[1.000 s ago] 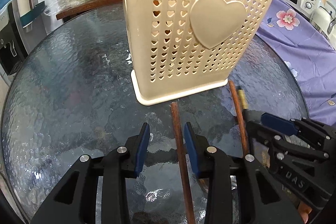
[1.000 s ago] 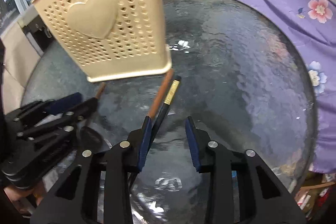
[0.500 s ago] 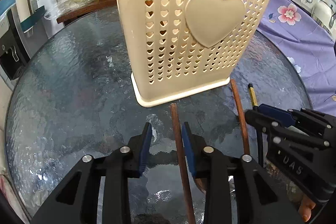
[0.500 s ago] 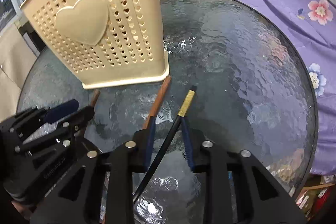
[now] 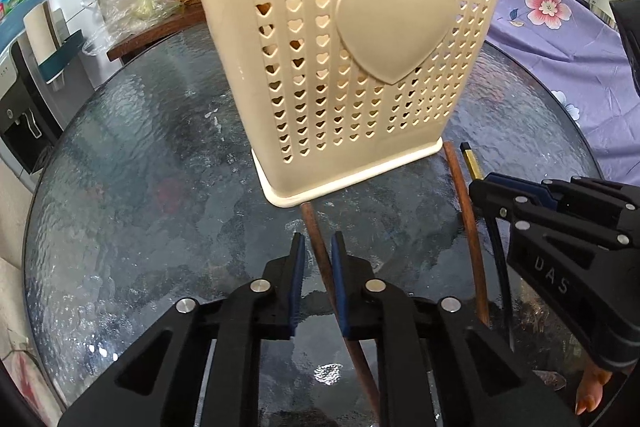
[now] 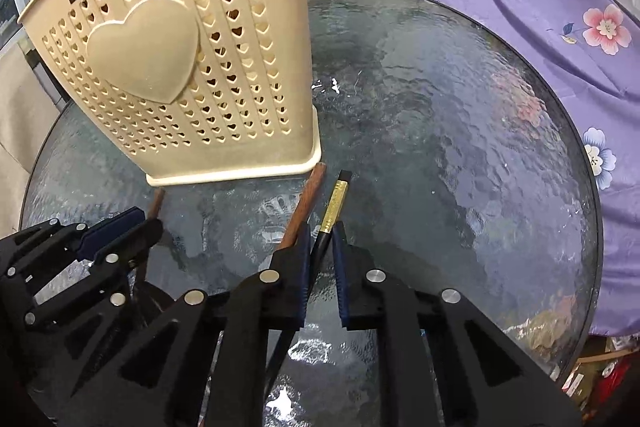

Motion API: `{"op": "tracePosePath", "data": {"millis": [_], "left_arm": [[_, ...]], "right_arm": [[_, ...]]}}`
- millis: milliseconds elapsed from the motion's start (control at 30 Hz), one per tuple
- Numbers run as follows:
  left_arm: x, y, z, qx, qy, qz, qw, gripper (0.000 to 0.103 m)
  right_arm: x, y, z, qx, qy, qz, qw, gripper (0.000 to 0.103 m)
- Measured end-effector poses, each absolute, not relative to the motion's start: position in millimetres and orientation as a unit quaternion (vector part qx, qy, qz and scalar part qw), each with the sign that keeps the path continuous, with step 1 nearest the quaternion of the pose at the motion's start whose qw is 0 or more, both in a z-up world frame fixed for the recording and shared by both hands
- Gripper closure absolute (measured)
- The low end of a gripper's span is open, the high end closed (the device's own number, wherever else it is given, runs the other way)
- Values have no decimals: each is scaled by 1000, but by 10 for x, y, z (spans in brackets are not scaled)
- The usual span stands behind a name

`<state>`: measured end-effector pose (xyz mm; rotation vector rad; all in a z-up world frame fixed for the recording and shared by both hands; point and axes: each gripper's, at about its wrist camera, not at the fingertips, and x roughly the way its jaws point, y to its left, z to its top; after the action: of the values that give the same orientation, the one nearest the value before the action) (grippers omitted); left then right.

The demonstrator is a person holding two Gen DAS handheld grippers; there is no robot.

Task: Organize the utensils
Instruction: 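Grasp the black gold-tipped chopstick with the right tool while the left tool grasps a brown chopstick, then lift both chopsticks and carry them above the beige holder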

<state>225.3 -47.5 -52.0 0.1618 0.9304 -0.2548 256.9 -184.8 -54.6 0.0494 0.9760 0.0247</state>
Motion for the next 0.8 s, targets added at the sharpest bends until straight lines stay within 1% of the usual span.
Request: {"op": "tracePosePath", "data": {"millis": [133,300,400,533,800], "left_arm": [[2257,-438,-521,73,445,-122,884,94],[2287,-363,-514,57,443,-119,887,97],[2324,-304,-514,36,444,-124,887,97],[2347,-223,-505,12,442,-130,887,97],[2267,-31,-278,-36,411,-128,902,97]], "right_arm": [[2534,-1950,-565,45,458,19,888,95],[2525,-2136,-576,93,439,37,893,95],[2529,-2248,-556,128,423,56,895,95],[2507,-2290,-504,143,405,64,901,95],[2370,-2403,-291,176,343,79,919,95]]}}
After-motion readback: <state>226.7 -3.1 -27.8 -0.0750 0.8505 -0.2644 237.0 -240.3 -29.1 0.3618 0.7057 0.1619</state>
